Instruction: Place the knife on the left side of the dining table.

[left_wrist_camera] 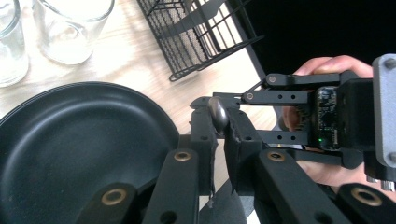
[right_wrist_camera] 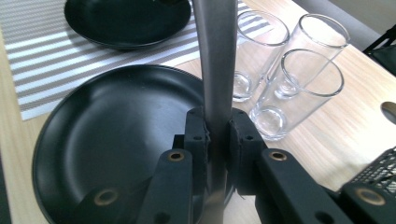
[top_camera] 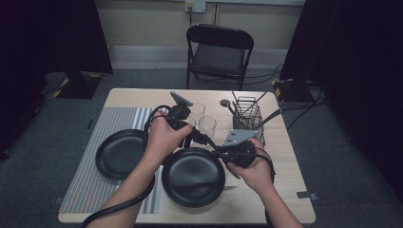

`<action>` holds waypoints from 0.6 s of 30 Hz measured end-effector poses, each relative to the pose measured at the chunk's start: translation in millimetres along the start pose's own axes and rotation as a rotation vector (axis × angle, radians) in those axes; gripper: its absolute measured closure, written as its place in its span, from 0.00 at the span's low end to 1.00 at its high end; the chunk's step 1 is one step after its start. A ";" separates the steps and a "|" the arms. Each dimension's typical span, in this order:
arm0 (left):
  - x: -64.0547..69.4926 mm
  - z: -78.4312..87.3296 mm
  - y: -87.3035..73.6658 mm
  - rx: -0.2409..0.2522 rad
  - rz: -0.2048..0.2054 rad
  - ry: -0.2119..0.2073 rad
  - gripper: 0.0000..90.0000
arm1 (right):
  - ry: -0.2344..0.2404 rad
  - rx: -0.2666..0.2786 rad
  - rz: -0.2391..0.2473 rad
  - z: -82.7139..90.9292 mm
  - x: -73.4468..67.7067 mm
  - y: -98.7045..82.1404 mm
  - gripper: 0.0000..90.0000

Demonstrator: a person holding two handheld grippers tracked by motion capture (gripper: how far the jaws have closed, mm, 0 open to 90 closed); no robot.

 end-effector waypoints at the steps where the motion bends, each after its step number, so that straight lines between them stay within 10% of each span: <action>1: -0.2 0.0 -0.1 0.000 -0.002 0.000 0.92 | 0.006 0.004 -0.003 -0.1 0.1 0.0 0.89; 18: -2.4 -2.5 -1.7 -0.024 0.016 0.001 0.92 | -0.003 -0.028 0.050 -0.3 0.2 -1.6 0.89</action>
Point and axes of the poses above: each handheld gripper's, and its own axes: z roughly backward along the jaws, y roughly out of its top, x roughly to its right, the point moved 8 cm from there along -z, roughly forward along the jaws, and after that the axes turned 6 degrees about x, right-handed, at the moved point
